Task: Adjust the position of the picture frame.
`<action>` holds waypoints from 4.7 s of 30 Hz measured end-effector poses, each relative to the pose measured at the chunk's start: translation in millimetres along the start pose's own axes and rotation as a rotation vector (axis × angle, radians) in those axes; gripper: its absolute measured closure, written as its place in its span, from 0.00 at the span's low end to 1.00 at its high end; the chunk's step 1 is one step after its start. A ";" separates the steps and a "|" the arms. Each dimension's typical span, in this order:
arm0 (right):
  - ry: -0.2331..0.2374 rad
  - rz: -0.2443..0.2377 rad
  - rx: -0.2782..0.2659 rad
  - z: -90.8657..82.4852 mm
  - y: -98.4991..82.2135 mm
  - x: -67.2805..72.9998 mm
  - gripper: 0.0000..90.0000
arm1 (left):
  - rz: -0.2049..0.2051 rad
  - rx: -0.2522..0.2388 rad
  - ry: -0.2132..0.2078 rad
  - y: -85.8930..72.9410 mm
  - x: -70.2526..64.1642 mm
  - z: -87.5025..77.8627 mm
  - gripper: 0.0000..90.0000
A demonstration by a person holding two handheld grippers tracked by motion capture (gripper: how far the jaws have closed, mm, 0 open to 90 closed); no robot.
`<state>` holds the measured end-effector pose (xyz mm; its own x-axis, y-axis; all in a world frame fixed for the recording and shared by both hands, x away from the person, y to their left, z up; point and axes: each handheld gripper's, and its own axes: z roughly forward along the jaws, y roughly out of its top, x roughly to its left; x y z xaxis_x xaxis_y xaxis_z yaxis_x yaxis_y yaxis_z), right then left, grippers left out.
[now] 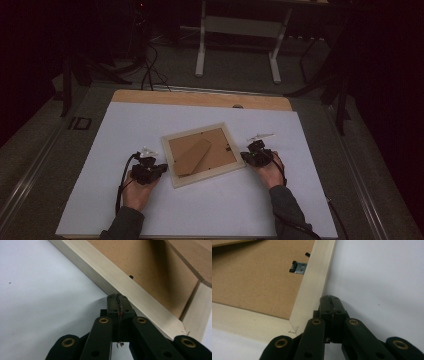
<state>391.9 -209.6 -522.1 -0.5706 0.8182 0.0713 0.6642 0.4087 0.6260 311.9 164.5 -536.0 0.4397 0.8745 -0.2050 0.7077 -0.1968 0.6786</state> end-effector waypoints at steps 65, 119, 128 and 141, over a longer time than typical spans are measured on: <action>0.008 0.077 -0.067 -25.9 -43.5 17.1 1.00 | -0.054 -0.035 -0.035 21.3 16.3 21.6 1.00; -0.057 0.065 -0.156 -34.5 -37.7 5.6 0.86 | -0.064 -0.060 0.051 12.8 14.0 9.7 0.89; -0.043 0.064 -0.193 -45.2 -37.0 2.1 0.78 | -0.093 -0.121 -0.001 20.0 18.6 -6.9 0.82; -0.037 0.048 -0.188 -45.7 -36.7 3.6 0.75 | -0.055 -0.165 -0.025 26.7 17.6 -23.3 0.75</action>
<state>343.4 -240.1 -509.3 -0.5204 0.8503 0.0783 0.5860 0.2889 0.7570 325.6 184.9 -505.0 0.4178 0.8701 -0.2616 0.6321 -0.0715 0.7716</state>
